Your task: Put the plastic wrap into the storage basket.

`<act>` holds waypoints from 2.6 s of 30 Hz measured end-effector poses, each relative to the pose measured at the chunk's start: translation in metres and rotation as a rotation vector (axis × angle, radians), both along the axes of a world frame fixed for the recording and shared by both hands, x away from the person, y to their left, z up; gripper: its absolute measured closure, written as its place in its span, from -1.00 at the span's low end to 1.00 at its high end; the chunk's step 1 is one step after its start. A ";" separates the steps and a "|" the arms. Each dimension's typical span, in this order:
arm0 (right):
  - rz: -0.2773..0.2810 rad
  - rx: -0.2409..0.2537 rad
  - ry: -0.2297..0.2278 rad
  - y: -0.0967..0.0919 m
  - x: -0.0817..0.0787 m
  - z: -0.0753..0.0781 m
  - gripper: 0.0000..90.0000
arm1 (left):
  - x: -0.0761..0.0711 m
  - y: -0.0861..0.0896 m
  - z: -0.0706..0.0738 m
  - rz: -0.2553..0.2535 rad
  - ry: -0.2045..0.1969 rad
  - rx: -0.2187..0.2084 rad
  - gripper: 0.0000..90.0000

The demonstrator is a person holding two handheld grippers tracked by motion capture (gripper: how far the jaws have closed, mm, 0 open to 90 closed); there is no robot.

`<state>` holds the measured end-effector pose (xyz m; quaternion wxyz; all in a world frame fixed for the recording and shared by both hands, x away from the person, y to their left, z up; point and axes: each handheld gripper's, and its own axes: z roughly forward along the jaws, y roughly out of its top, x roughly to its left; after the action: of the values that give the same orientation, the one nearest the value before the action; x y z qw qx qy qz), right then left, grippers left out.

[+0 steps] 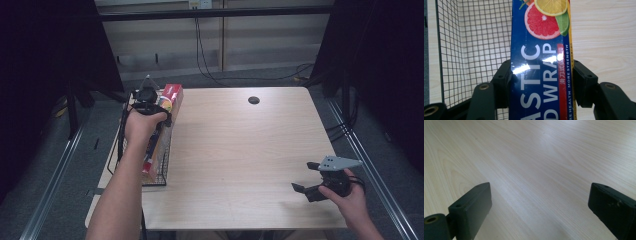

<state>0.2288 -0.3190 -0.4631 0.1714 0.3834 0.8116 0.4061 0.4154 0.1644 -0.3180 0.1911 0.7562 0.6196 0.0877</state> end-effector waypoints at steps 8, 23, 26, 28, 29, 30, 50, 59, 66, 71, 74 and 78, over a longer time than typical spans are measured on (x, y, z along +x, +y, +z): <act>0.001 -0.002 -0.001 0.000 0.000 0.000 -0.89 | -0.001 0.009 -0.002 0.026 -0.008 0.012 -0.04; 0.003 -0.002 0.001 0.001 0.000 0.000 -0.89 | -0.002 0.022 -0.007 0.070 -0.005 0.003 -0.04; 0.003 -0.001 0.001 0.001 -0.001 0.000 -0.89 | -0.002 0.025 -0.008 0.078 -0.005 0.005 -0.04; 0.003 -0.002 0.000 0.001 -0.001 0.000 -0.89 | -0.002 0.026 -0.009 0.087 -0.010 0.007 -0.04; 0.003 -0.002 0.000 0.001 -0.001 0.000 -0.89 | -0.003 0.027 -0.010 0.097 -0.012 0.007 -0.04; 0.003 -0.002 0.000 0.001 -0.001 0.000 -0.89 | -0.003 0.028 -0.010 0.098 -0.013 0.006 -0.04; 0.003 -0.002 -0.001 0.000 -0.001 0.000 -0.89 | -0.001 0.039 -0.027 0.164 -0.008 -0.002 -0.04; 0.004 -0.002 0.001 0.000 -0.001 -0.001 -0.89 | 0.001 0.044 -0.035 0.180 -0.001 -0.007 -0.04; 0.004 -0.005 -0.001 0.000 -0.001 -0.001 -0.89 | 0.002 0.049 -0.042 0.193 0.008 -0.002 -0.05; 0.005 -0.003 0.005 0.000 -0.001 -0.002 -0.89 | 0.004 0.054 -0.045 0.194 0.006 0.002 -0.04; 0.005 -0.006 0.007 0.001 -0.001 -0.003 -0.89 | 0.004 0.056 -0.048 0.200 0.011 -0.005 -0.04; 0.007 -0.003 0.011 0.001 0.000 -0.003 -0.89 | 0.006 0.060 -0.052 0.193 0.018 0.001 -0.04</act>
<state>0.2284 -0.3179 -0.4658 0.1661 0.3825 0.8145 0.4032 0.4209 0.2246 -0.3696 0.1759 0.6938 0.6913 0.0991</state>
